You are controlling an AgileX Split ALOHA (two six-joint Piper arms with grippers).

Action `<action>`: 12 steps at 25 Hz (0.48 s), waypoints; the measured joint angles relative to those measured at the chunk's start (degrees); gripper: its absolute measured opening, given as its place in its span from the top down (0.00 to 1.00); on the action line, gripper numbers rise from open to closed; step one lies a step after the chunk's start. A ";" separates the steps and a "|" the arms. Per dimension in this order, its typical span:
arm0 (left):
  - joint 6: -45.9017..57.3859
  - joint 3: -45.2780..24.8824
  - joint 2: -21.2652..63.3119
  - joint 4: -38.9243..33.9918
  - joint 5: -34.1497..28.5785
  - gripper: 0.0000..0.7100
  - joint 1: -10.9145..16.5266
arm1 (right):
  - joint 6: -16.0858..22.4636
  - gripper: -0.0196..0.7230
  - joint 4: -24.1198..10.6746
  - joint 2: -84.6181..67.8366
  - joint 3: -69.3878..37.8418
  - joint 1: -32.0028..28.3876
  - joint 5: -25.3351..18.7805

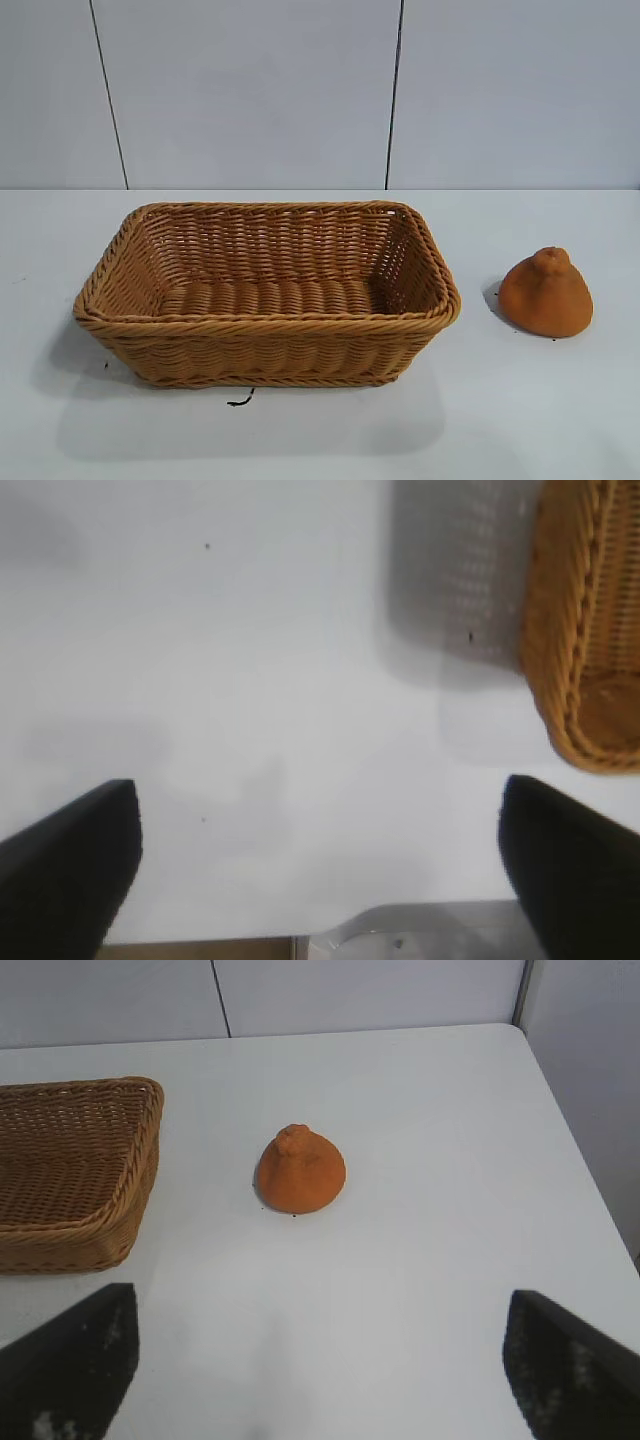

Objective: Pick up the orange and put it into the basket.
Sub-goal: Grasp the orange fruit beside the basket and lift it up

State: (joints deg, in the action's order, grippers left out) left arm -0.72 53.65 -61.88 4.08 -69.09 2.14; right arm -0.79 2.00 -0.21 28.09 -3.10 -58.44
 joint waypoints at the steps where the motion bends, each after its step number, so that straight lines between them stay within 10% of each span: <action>1: 0.07 -2.25 2.47 0.00 0.66 0.02 0.00 | 0.00 0.05 0.00 0.00 0.00 0.00 0.00; 12: 0.18 -23.94 34.74 0.00 6.86 0.02 0.00 | 0.00 0.05 1.14 0.00 0.00 0.00 0.08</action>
State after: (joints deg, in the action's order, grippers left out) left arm -0.54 29.71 -27.13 4.08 -62.23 2.14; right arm -0.79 3.14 -0.21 28.09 -3.10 -58.36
